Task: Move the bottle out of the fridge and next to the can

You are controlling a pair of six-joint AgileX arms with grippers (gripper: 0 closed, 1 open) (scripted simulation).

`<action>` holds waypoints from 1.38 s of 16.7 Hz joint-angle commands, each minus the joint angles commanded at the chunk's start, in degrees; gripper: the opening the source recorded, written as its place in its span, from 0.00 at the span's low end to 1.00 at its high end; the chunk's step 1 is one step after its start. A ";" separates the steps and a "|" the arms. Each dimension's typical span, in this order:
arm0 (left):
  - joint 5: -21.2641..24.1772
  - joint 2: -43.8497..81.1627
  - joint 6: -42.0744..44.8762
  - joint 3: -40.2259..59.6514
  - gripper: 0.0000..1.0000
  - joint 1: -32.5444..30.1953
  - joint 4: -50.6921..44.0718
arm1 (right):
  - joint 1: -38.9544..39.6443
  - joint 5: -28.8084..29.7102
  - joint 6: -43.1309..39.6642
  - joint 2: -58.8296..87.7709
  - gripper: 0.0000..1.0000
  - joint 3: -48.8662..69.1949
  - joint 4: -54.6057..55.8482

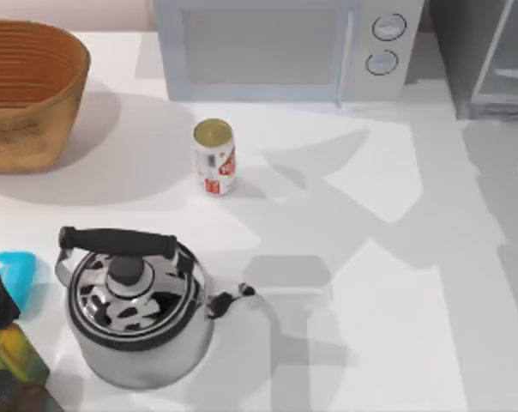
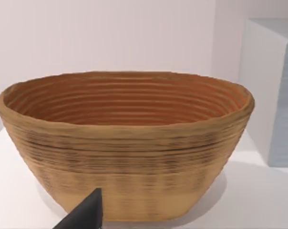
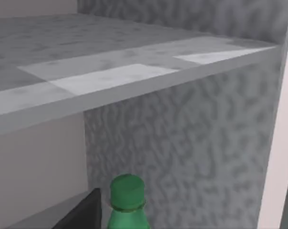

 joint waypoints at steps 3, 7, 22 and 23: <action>0.00 0.00 0.00 0.00 1.00 0.00 0.00 | 0.76 8.08 -0.05 17.08 1.00 9.70 6.24; 0.00 0.00 0.00 0.00 1.00 0.00 0.00 | 1.44 16.18 0.04 33.87 1.00 19.76 12.88; 0.00 0.00 0.00 0.00 1.00 0.00 0.00 | -2.47 15.87 0.17 44.26 1.00 30.69 13.37; 0.00 0.00 0.00 0.00 1.00 0.00 0.00 | -3.33 15.02 0.15 44.92 1.00 32.01 12.75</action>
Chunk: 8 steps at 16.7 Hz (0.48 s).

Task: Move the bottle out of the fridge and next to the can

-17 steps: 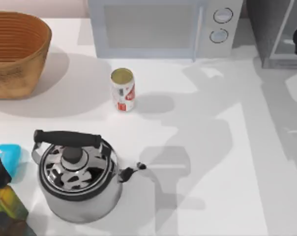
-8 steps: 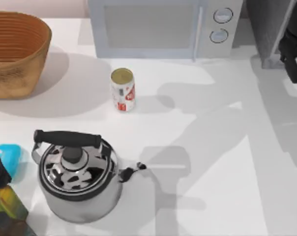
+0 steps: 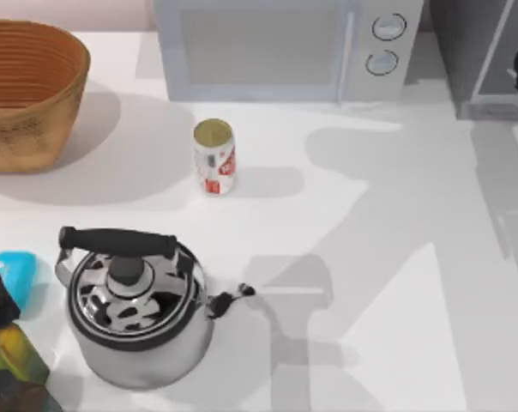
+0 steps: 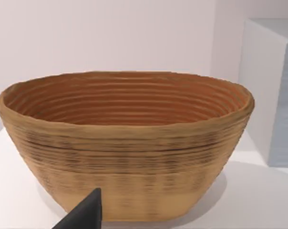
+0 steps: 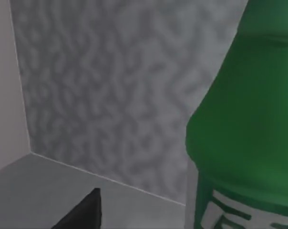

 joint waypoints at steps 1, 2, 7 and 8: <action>0.00 0.00 0.00 0.00 1.00 0.00 0.00 | -0.70 -0.69 -0.01 0.54 1.00 1.06 -0.51; 0.00 0.00 0.00 0.00 1.00 0.00 0.00 | -1.15 -1.14 -0.02 0.89 1.00 1.76 -0.83; 0.00 0.00 0.00 0.00 1.00 0.00 0.00 | -1.28 -1.27 -0.03 0.99 0.92 1.96 -0.93; 0.00 0.00 0.00 0.00 1.00 0.00 0.00 | -1.28 -1.27 -0.03 0.99 0.85 1.96 -0.93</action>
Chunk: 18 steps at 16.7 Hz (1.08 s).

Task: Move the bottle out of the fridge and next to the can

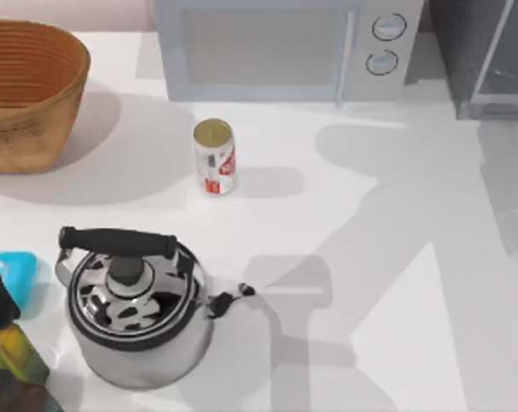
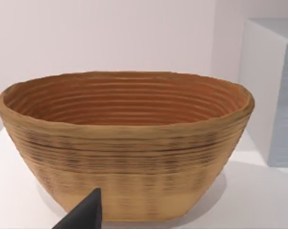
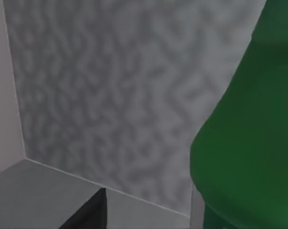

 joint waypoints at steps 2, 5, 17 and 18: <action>0.00 0.00 0.00 0.00 1.00 0.00 0.00 | 0.00 0.00 0.00 0.00 0.70 0.00 0.00; 0.00 0.00 0.00 0.00 1.00 0.00 0.00 | 0.00 0.00 0.00 0.00 0.47 0.00 0.00; 0.00 0.00 0.00 0.00 1.00 0.00 0.00 | 0.00 0.00 0.00 0.00 0.00 0.00 0.00; 0.00 0.00 0.00 0.00 1.00 0.00 0.00 | 0.00 0.00 0.00 0.00 0.00 0.00 0.00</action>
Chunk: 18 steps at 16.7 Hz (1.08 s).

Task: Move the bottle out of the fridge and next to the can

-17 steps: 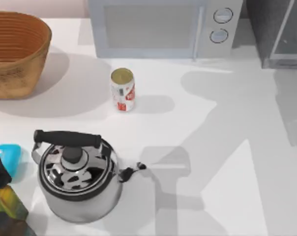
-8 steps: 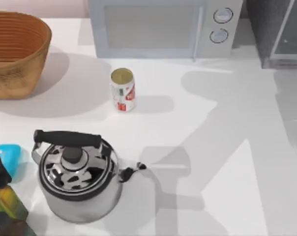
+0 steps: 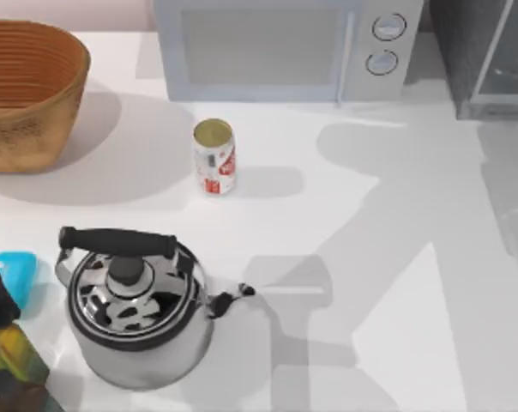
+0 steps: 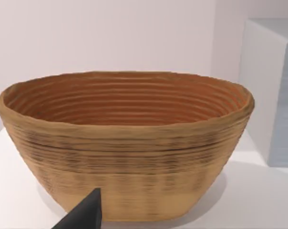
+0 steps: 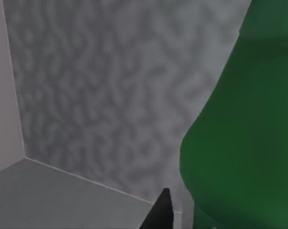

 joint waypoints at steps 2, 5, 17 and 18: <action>0.00 0.00 0.00 0.00 1.00 0.00 0.00 | 0.20 0.00 0.08 -0.11 0.00 -0.02 -0.01; 0.00 0.00 0.00 0.00 1.00 0.00 0.00 | 0.18 -0.02 0.09 -1.82 0.00 0.59 -1.93; 0.00 0.00 0.00 0.00 1.00 0.00 0.00 | 0.32 -0.11 0.44 -8.71 0.00 -2.22 -5.89; 0.00 0.00 0.00 0.00 1.00 0.00 0.00 | 0.36 -0.09 0.46 -10.24 0.00 -4.70 -4.86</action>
